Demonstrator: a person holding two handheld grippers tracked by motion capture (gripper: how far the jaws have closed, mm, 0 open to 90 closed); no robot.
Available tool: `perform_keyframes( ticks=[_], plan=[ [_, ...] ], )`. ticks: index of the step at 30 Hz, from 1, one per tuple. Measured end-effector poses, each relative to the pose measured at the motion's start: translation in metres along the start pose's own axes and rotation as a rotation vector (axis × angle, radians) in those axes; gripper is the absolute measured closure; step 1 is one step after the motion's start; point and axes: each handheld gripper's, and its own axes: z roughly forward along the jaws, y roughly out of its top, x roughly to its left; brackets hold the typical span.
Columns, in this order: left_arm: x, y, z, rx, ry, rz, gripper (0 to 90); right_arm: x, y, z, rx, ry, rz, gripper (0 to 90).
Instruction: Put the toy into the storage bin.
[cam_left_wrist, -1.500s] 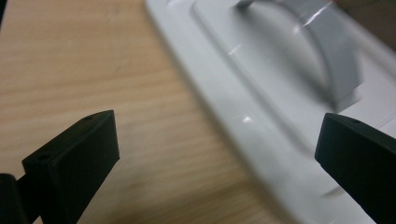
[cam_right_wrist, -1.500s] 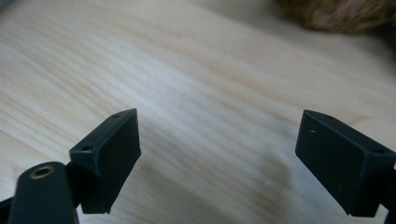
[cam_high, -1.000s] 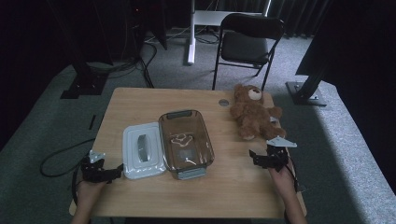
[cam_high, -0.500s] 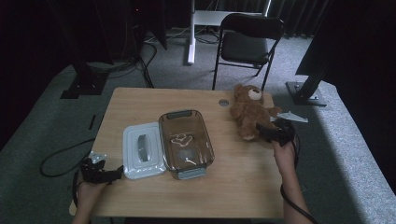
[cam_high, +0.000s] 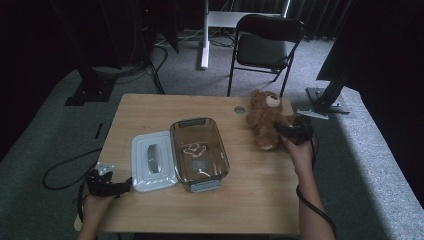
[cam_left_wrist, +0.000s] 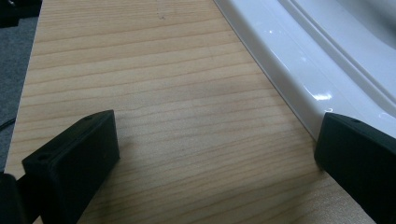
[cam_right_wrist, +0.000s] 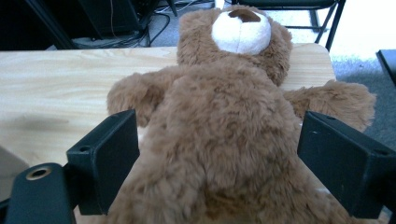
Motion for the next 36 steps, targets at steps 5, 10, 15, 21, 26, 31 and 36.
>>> perform_keyframes(
  ticks=[5, 10, 15, 21, 26, 31, 36],
  plan=[
    [0.000, 0.000, 0.000, 0.000, -0.002, 0.001, 0.6, -0.003, 0.009, 0.014, 0.014, -0.011, 0.038, 12.0],
    [0.000, 0.000, 0.000, -0.001, -0.003, 0.001, 0.6, -0.006, 0.020, 0.027, 0.025, -0.013, 0.044, 11.3],
    [0.000, 0.000, 0.000, 0.001, -0.004, 0.003, 0.5, -0.006, 0.028, 0.041, 0.061, -0.038, 0.035, 11.3],
    [0.000, 0.001, 0.000, 0.001, -0.006, 0.006, 0.5, -0.008, 0.023, 0.061, 0.128, -0.051, 0.059, 11.3],
    [0.000, 0.001, 0.001, 0.001, -0.007, 0.007, 0.6, -0.009, 0.006, 0.077, 0.191, -0.030, 0.076, 10.7],
    [0.000, 0.001, 0.001, 0.001, -0.007, 0.007, 0.6, -0.003, -0.004, 0.085, 0.211, -0.026, 0.046, 10.4],
    [-0.001, 0.001, 0.001, 0.000, -0.009, 0.008, 0.6, -0.002, -0.013, 0.091, 0.222, -0.036, 0.044, 12.5]
  ],
)
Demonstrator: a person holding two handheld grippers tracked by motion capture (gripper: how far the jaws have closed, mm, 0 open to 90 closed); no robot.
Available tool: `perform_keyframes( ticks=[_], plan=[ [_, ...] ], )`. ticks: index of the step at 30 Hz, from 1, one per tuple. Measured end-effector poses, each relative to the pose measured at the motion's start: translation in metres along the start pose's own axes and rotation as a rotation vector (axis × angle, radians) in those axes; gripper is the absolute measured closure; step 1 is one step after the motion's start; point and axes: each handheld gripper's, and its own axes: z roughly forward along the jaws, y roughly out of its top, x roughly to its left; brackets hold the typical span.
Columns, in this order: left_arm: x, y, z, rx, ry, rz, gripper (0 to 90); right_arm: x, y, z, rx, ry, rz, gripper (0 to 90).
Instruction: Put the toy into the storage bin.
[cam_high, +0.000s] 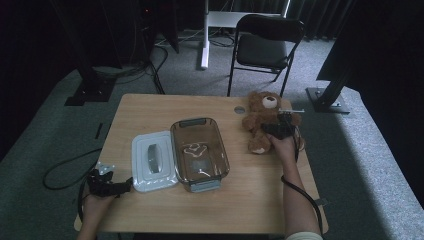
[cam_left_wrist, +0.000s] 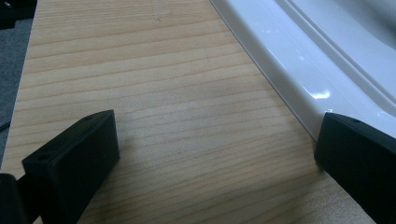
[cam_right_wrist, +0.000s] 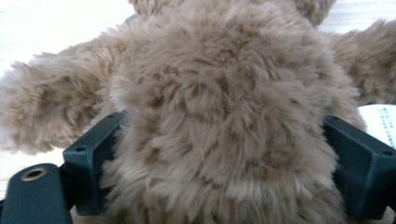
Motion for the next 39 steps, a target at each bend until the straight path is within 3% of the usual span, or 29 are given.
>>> perform_keyframes(
  ticks=[4, 10, 13, 19, 26, 34, 39],
  plan=[
    [0.000, 0.000, 0.000, 0.000, -0.001, 0.000, 0.6, -0.001, 0.000, -0.002, 0.007, 0.011, -0.005, 26.4],
    [0.000, 0.000, 0.000, 0.000, -0.002, 0.002, 0.6, 0.000, -0.001, -0.013, -0.046, -0.005, -0.024, 55.8],
    [0.000, 0.000, 0.000, 0.000, -0.002, 0.002, 0.5, 0.004, 0.001, -0.024, -0.060, 0.002, -0.021, 64.9],
    [0.000, 0.000, 0.000, 0.000, -0.002, 0.002, 0.5, 0.022, -0.003, -0.045, -0.086, 0.021, -0.071, 67.6],
    [0.000, 0.000, 0.000, 0.000, -0.002, 0.002, 0.5, 0.050, -0.002, -0.076, -0.157, 0.086, -0.083, 67.7],
    [0.000, 0.000, 0.000, -0.001, -0.002, 0.001, 0.5, 0.092, 0.009, -0.127, -0.251, 0.180, -0.148, 67.5],
    [0.000, 0.000, 0.000, 0.000, -0.001, 0.005, 0.6, 0.123, 0.013, -0.154, -0.298, 0.268, -0.194, 67.5]
  ],
)
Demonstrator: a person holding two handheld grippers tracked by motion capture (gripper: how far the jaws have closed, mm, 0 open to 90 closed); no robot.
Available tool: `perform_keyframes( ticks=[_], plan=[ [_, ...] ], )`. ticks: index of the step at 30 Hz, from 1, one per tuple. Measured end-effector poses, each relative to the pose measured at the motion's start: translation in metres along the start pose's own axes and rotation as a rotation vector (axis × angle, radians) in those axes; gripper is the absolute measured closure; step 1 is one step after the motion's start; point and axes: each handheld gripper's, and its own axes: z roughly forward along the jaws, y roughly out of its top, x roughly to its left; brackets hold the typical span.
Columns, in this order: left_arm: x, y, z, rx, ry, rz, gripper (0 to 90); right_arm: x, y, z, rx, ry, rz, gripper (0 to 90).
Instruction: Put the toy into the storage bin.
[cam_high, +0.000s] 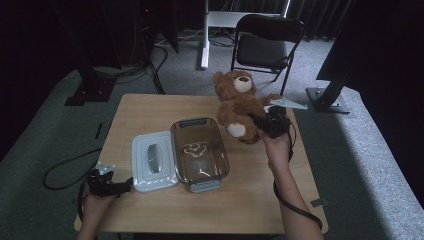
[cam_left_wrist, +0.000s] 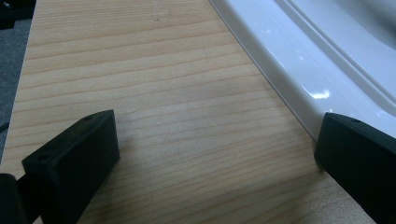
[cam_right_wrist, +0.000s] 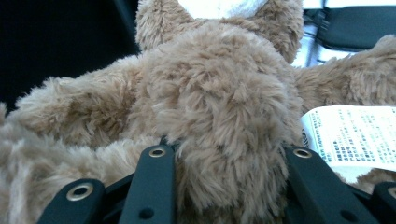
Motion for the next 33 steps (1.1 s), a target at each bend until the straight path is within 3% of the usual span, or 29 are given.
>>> perform_keyframes(
  ticks=[6, 11, 17, 20, 23, 28, 31, 33],
  plan=[
    [0.000, 0.000, 0.000, 0.000, 0.000, 0.000, 0.5, 0.040, 0.010, -0.013, -0.041, 0.111, -0.056, 67.4],
    [0.000, 0.000, 0.000, 0.002, -0.001, 0.000, 0.6, 0.068, 0.009, -0.014, -0.041, 0.181, -0.097, 67.3],
    [0.000, 0.000, 0.000, 0.001, -0.002, -0.001, 0.5, 0.095, -0.008, -0.007, -0.012, 0.269, -0.111, 67.3],
    [0.000, 0.000, 0.000, 0.001, -0.002, 0.001, 0.6, 0.106, -0.024, 0.000, 0.023, 0.283, -0.135, 67.4],
    [0.000, 0.000, 0.000, 0.001, -0.002, 0.001, 0.6, 0.111, -0.042, 0.010, 0.084, 0.279, -0.158, 67.3],
    [0.000, 0.000, 0.000, 0.000, -0.002, 0.001, 0.6, 0.103, -0.074, 0.026, 0.159, 0.272, -0.161, 67.2],
    [0.000, 0.000, 0.000, -0.002, -0.002, 0.000, 0.5, 0.101, -0.077, 0.022, 0.167, 0.274, -0.216, 67.0],
    [-0.001, 0.000, 0.000, -0.002, -0.002, -0.001, 0.6, 0.093, -0.077, 0.021, 0.190, 0.304, -0.219, 67.0]
  ],
)
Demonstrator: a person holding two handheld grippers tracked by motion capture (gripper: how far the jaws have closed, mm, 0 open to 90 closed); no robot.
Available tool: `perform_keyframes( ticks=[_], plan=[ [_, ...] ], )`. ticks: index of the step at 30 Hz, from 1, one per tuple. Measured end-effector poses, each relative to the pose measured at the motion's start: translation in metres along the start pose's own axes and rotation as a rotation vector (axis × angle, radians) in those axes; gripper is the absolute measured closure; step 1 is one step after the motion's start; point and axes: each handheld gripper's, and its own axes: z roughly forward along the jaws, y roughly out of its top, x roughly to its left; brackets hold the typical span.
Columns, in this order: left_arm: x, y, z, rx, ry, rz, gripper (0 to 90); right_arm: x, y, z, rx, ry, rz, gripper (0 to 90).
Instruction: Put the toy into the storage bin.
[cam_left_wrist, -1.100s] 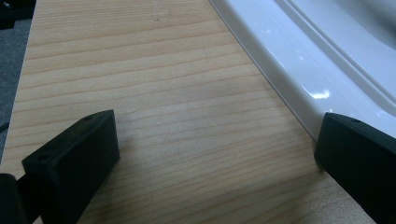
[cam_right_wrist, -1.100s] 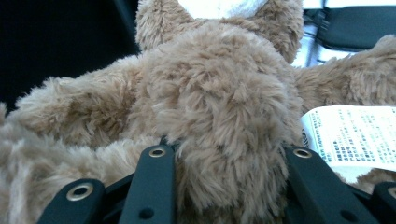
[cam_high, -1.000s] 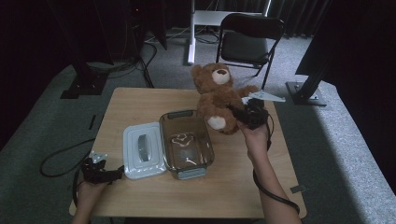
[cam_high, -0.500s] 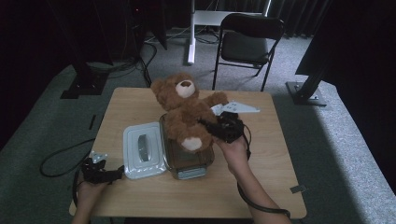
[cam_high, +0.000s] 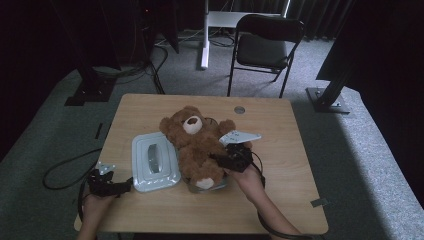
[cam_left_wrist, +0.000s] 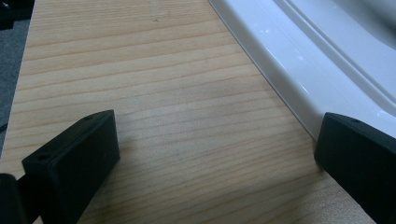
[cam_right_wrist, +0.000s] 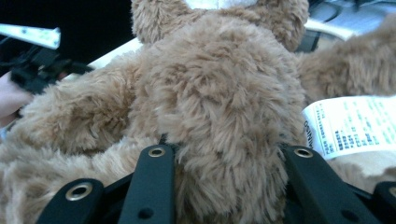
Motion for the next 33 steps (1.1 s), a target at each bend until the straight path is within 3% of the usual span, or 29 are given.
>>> perform_keyframes(
  ticks=[4, 7, 11, 13, 17, 20, 23, 27, 33],
  plan=[
    [0.000, 0.000, 0.000, 0.001, 0.000, 0.000, 0.6, -0.011, -0.003, -0.007, 0.040, 0.052, -0.004, 65.7],
    [0.000, 0.000, 0.000, 0.001, 0.000, -0.001, 0.6, -0.014, -0.005, -0.011, 0.041, 0.050, -0.004, 63.2],
    [0.000, 0.000, 0.000, 0.001, -0.001, -0.002, 0.5, -0.017, -0.003, -0.014, 0.044, 0.084, 0.039, 39.5],
    [0.000, 0.000, 0.000, 0.002, -0.001, 0.001, 0.5, -0.016, 0.002, -0.015, 0.042, 0.087, 0.053, 34.8],
    [0.000, 0.000, 0.000, 0.001, 0.000, 0.000, 0.6, -0.013, 0.017, -0.016, 0.022, 0.086, 0.078, 32.4],
    [0.000, 0.000, 0.000, 0.001, -0.001, 0.000, 0.6, -0.013, 0.033, -0.021, -0.044, 0.099, 0.112, 32.3],
    [0.000, 0.000, 0.000, 0.001, -0.001, 0.000, 0.6, -0.013, 0.052, -0.020, -0.083, 0.088, 0.115, 30.4],
    [0.000, 0.000, 0.000, 0.001, -0.002, 0.001, 0.6, -0.011, 0.077, -0.009, -0.087, 0.073, 0.112, 29.2],
    [0.000, 0.000, 0.000, 0.001, -0.004, 0.005, 0.6, -0.004, 0.103, 0.021, -0.044, 0.061, 0.108, 27.7]
  ],
)
